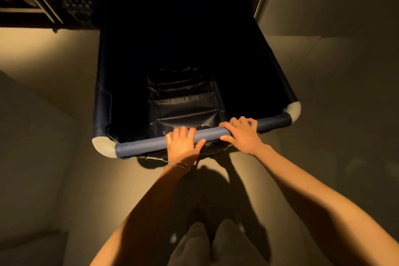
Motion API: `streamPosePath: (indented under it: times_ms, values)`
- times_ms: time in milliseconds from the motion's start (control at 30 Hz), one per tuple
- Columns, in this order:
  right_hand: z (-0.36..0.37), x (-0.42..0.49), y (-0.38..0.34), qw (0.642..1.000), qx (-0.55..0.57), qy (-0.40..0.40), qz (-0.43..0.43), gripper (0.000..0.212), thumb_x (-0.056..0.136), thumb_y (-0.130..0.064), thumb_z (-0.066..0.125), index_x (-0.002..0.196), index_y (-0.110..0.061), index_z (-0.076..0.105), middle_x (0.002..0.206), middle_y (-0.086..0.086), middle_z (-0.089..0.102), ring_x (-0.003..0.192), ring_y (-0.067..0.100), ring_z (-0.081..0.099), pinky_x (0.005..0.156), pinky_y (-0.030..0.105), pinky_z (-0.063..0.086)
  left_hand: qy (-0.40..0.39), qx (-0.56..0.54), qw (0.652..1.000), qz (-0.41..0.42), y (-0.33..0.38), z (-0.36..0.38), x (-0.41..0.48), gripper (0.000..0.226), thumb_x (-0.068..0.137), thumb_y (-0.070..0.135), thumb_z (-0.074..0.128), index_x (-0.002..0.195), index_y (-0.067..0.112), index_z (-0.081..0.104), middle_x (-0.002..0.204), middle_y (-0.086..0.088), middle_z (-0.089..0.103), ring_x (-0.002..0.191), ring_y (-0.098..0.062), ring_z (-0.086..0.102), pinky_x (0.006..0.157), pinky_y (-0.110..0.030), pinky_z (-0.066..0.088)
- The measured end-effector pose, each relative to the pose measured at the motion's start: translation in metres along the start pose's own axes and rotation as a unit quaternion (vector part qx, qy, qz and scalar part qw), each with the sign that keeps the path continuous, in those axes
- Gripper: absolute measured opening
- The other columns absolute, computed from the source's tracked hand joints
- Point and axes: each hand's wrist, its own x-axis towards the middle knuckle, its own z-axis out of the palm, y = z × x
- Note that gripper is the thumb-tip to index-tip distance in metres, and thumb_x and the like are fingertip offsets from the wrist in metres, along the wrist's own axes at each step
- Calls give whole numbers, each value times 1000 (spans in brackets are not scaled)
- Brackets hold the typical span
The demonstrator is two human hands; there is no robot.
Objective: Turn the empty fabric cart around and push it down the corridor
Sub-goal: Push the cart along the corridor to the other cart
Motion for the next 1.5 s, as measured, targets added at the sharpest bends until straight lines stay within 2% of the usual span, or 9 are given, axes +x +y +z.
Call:
streamPosePath:
  times_ms: [133,267,367,500,633,800,1167,1300,1500]
  values:
    - [-10,46,16,1000,15,8,-14,59,83,-61,22,124,-26,47,113,9,55,103,28,42,90,47,21,39,32,999,6,-4,4,39,46,86,51,44,101,11,59,87,-14,64,79,-31,57,73,-44,44]
    - [-19,96,33,999,-7,19,-38,41,88,-47,47,122,-25,51,112,10,58,104,31,47,92,49,27,39,17,999,-22,-6,0,85,35,83,41,61,99,10,59,88,-15,63,79,-33,55,73,-46,42]
    - [-23,130,44,997,-21,37,-56,45,82,-54,40,107,-23,61,91,10,66,83,33,59,79,50,40,34,35,998,-46,-10,-1,119,35,85,44,54,98,12,57,88,-13,60,80,-32,51,74,-43,38]
    - [-35,185,61,996,27,6,-81,50,85,-55,38,120,-24,54,118,14,59,109,37,48,91,45,21,22,49,995,-85,-15,-4,164,43,86,53,40,103,16,55,92,-10,57,83,-28,48,75,-41,35]
    - [-43,235,75,993,23,-9,-115,48,90,-52,41,130,-26,44,134,11,47,122,33,35,99,48,18,34,59,991,-116,-22,-4,205,51,86,56,38,110,14,57,99,-14,61,91,-32,52,81,-43,38]
    - [-48,297,89,990,-6,-27,-141,43,91,-48,42,129,-27,41,133,10,45,123,31,33,101,48,19,55,41,988,-141,-30,-7,250,66,82,60,23,109,12,59,98,-16,63,91,-35,55,80,-44,40]
    - [-66,442,98,979,-9,-2,-205,41,90,-47,44,127,-29,44,128,7,50,118,30,37,98,46,19,77,24,975,-208,-69,-17,363,66,80,59,23,109,13,60,98,-14,62,92,-34,54,83,-46,39]
    - [-77,502,93,974,-10,-7,-225,42,90,-47,45,128,-27,44,126,7,50,116,29,37,95,43,18,76,35,970,-230,-92,-23,408,57,84,57,34,109,12,60,98,-15,62,92,-34,54,82,-46,39]
    - [-93,588,86,964,-13,-18,-265,42,90,-46,47,127,-25,47,124,9,52,116,32,40,96,44,19,104,29,956,-271,-123,-31,470,56,80,55,31,97,11,62,88,-15,63,81,-34,56,76,-45,43]
